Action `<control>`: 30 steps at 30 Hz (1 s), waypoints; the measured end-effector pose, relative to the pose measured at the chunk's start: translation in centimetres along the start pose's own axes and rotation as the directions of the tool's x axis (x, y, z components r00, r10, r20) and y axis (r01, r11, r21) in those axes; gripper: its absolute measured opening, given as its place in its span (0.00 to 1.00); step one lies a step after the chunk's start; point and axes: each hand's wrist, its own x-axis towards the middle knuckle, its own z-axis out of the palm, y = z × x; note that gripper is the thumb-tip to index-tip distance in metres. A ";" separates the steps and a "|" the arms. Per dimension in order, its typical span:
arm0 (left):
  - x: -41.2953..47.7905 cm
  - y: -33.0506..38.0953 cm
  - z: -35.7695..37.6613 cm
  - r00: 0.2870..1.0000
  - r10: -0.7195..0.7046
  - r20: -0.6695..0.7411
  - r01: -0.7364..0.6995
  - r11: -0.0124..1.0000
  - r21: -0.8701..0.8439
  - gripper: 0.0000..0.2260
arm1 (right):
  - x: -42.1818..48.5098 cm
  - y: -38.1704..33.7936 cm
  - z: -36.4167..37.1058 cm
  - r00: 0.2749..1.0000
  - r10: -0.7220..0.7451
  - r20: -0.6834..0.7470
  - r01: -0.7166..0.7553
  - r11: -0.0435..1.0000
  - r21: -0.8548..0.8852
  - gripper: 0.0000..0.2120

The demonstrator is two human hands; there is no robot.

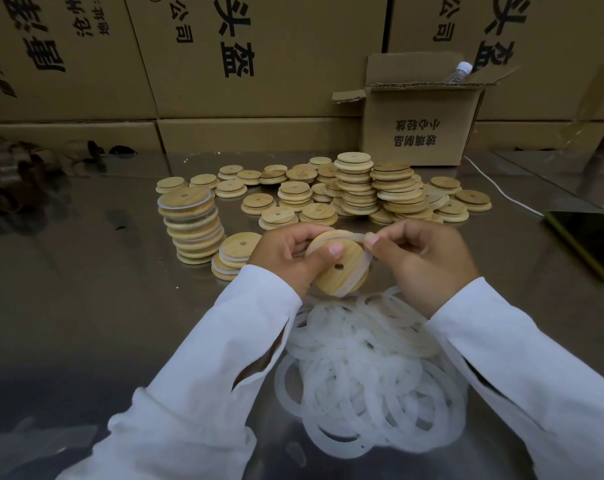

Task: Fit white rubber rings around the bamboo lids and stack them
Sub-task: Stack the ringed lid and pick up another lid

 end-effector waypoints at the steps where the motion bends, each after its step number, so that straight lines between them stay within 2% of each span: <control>1: 0.0 0.0 0.0 1.000 0.005 0.000 -0.005 1.000 0.012 0.06 | 0.0 0.0 0.0 1.000 0.003 0.002 -0.003 1.000 -0.005 0.09; 7: 0.1 0.0 -0.1 0.999 0.015 -0.029 -0.015 1.000 0.014 0.06 | 0.0 0.0 0.1 1.000 -0.020 0.012 0.020 1.000 -0.015 0.08; 16: -0.1 -0.2 0.7 0.994 -0.035 -0.101 0.023 0.993 -0.120 0.05 | -0.3 0.1 0.1 0.995 -0.103 -0.009 0.103 0.993 0.049 0.06; 23: 0.4 -0.7 0.9 0.973 -0.162 -0.162 0.113 0.955 -0.274 0.05 | -0.6 0.9 0.6 0.987 -0.147 -0.068 0.150 0.988 0.033 0.03; 27: 0.5 -0.8 1.0 0.978 -0.177 -0.113 0.125 0.922 -0.368 0.05 | -0.4 1.1 0.8 0.983 -0.161 -0.082 0.163 0.986 0.019 0.04; 30: 0.3 -0.9 1.0 0.984 -0.164 -0.063 0.133 0.930 -0.344 0.10 | -0.4 1.2 0.6 0.979 -0.178 -0.096 0.178 0.984 -0.003 0.04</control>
